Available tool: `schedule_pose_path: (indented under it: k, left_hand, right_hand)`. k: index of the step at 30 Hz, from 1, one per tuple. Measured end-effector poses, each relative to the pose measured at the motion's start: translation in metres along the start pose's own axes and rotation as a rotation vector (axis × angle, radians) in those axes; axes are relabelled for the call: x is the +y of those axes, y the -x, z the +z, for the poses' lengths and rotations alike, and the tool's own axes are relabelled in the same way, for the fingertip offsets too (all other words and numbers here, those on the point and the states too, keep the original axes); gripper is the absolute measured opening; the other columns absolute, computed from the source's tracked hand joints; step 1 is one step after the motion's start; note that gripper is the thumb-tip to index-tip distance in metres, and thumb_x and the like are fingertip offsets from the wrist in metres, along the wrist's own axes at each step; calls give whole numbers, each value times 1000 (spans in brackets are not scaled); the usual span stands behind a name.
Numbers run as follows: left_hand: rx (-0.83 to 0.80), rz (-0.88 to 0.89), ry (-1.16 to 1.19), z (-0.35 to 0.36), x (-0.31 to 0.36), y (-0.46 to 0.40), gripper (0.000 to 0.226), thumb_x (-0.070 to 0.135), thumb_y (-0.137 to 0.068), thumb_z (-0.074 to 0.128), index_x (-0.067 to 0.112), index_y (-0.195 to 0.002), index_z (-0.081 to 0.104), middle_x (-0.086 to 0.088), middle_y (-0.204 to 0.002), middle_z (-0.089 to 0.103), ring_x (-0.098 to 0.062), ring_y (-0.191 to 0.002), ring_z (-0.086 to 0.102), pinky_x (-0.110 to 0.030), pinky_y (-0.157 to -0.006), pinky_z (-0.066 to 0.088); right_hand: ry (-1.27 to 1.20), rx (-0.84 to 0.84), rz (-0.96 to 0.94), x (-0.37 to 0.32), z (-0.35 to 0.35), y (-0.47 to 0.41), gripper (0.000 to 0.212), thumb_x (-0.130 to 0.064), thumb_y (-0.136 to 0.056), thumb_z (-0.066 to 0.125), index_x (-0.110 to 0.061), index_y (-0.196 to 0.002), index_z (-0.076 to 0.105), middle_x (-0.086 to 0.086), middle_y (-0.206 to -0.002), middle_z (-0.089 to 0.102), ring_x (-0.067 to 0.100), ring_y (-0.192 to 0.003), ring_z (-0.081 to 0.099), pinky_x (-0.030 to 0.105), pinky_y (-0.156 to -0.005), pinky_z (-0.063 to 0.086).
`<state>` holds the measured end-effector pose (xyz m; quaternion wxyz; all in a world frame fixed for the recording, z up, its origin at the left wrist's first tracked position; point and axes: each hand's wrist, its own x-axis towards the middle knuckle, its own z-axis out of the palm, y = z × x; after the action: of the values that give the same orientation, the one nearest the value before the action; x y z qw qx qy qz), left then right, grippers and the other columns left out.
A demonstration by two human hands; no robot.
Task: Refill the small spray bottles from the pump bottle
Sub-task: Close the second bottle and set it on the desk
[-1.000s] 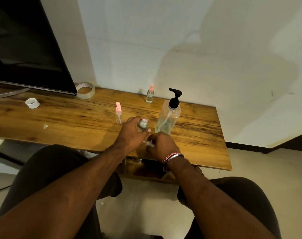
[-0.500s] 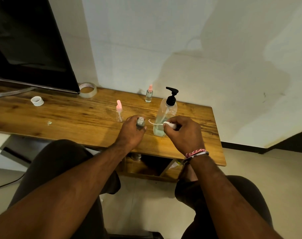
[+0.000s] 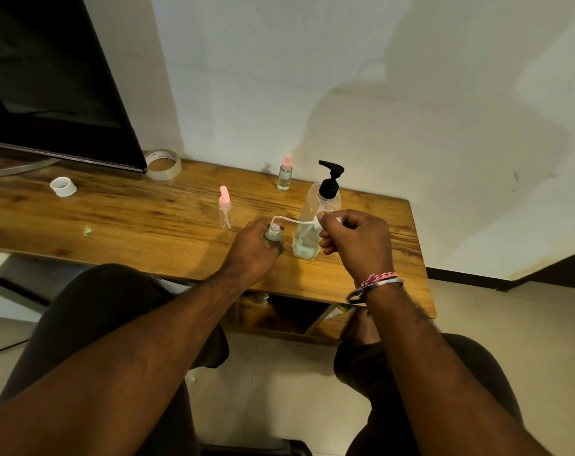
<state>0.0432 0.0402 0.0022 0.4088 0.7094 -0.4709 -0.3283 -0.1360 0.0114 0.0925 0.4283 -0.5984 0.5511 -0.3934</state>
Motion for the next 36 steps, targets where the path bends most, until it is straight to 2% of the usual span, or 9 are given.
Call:
schedule_pose_path:
  k: [12,17,20,23,27,30,33,36]
  left_hand:
    - [-12,54,-49,2,-3,-1,36,21,-91,82,22,-125,68,8,-118,64,-11,-108,60,-22,-83,45]
    - [-53,103,-65,6,-8,-4,40,21,-88,84,24,-126,69,8,-126,64,-12,-114,61,-31,-97,52]
    - [-65,123,-99,7,-9,-5,40,22,-87,85,27,-123,70,10,-124,64,-12,-114,61,-40,-101,54]
    - [-77,138,-122,7,-8,-5,43,23,-86,84,26,-127,69,9,-126,65,-13,-116,61,-42,-103,54]
    - [-112,174,-115,6,-5,-4,46,21,-87,84,24,-131,69,7,-124,66,-13,-115,62,-43,-99,57]
    - [-135,170,-113,3,-3,-4,43,19,-85,82,26,-126,71,8,-117,66,-12,-108,64,-44,-92,60]
    - [-134,138,-106,-2,2,-5,41,17,-84,83,24,-123,73,6,-115,67,-13,-105,66,-39,-89,61]
    - [-174,107,-125,-12,11,-4,32,17,-86,84,23,-116,74,6,-110,69,-11,-102,67,-26,-81,57]
  right_hand:
    - [73,-12,16,12,4,-5,16,-27,-87,78,-14,-78,77,3,-65,73,15,-57,70,29,-56,59]
    - [194,-45,-23,22,15,-8,15,-34,-84,81,-19,-84,79,-5,-73,75,12,-67,73,31,-61,62]
    - [290,-65,-92,24,22,-10,12,-34,-83,80,-24,-88,80,-14,-78,73,3,-73,69,19,-61,53]
    - [363,-83,-155,23,25,-11,12,-34,-83,79,-25,-91,79,-15,-80,72,0,-75,66,14,-62,45]
    - [406,-110,-183,22,30,-15,16,-37,-84,79,-25,-94,78,-13,-82,72,1,-77,66,16,-63,48]
    - [468,-169,-219,19,32,-16,17,-36,-86,78,-24,-98,77,-11,-86,73,3,-79,66,20,-65,51]
    - [513,-236,-265,12,32,-19,17,-34,-88,76,-24,-102,77,-10,-90,72,5,-82,65,20,-67,49]
    - [558,-313,-273,5,30,-22,18,-34,-89,76,-25,-104,76,-10,-96,71,6,-86,63,17,-65,43]
